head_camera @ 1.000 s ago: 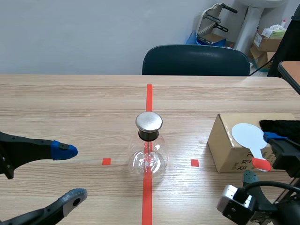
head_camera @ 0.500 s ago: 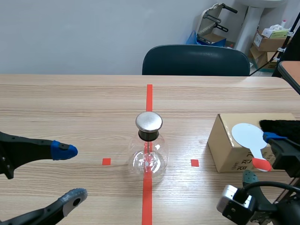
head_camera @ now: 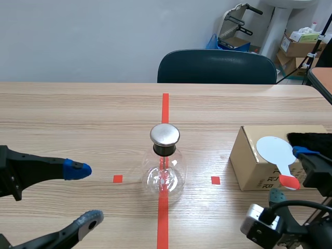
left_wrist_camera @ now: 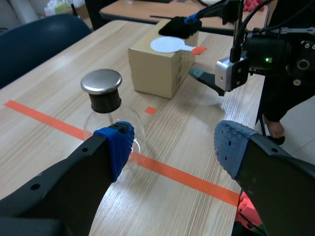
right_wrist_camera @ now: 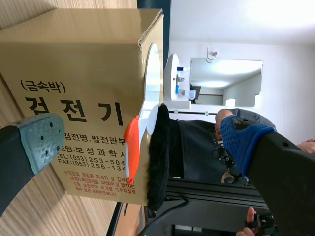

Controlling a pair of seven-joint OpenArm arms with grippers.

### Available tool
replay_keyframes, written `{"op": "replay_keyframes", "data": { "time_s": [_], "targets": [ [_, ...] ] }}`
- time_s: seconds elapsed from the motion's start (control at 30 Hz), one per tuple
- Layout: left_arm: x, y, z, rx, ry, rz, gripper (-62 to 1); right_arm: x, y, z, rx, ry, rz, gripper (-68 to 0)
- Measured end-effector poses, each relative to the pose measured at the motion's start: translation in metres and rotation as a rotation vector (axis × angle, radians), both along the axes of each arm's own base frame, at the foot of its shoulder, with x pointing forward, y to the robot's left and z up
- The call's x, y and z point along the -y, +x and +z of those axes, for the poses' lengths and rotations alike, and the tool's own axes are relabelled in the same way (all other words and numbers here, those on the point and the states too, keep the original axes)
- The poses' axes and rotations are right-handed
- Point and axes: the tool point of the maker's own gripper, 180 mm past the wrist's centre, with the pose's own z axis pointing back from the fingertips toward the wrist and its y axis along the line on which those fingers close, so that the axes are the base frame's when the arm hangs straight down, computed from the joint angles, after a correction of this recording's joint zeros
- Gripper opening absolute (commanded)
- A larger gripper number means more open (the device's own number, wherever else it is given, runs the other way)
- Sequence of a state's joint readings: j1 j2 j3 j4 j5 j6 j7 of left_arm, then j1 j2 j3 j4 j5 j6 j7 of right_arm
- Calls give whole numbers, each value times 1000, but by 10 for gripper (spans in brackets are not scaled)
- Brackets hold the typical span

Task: Do the electroscope experiment

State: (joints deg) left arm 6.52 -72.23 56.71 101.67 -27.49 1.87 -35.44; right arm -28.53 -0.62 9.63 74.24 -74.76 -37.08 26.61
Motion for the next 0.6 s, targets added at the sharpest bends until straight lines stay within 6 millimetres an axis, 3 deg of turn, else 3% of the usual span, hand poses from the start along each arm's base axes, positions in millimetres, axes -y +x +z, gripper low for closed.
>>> {"op": "replay_keyframes", "data": {
  "time_s": [0.17, 0.33, 0.6],
  "targets": [
    [7, -1, 1, 2, -19, -1, -242, -3, -28, -2, -40, 67, 12, 4],
    [12, -1, -6, -17, 0, 4, -351, 8, -56, 13, -113, 166, 6, 4],
    [17, 0, -4, -18, -26, 9, -526, -5, -57, 64, -233, 464, 84, 4]
  ]
}}
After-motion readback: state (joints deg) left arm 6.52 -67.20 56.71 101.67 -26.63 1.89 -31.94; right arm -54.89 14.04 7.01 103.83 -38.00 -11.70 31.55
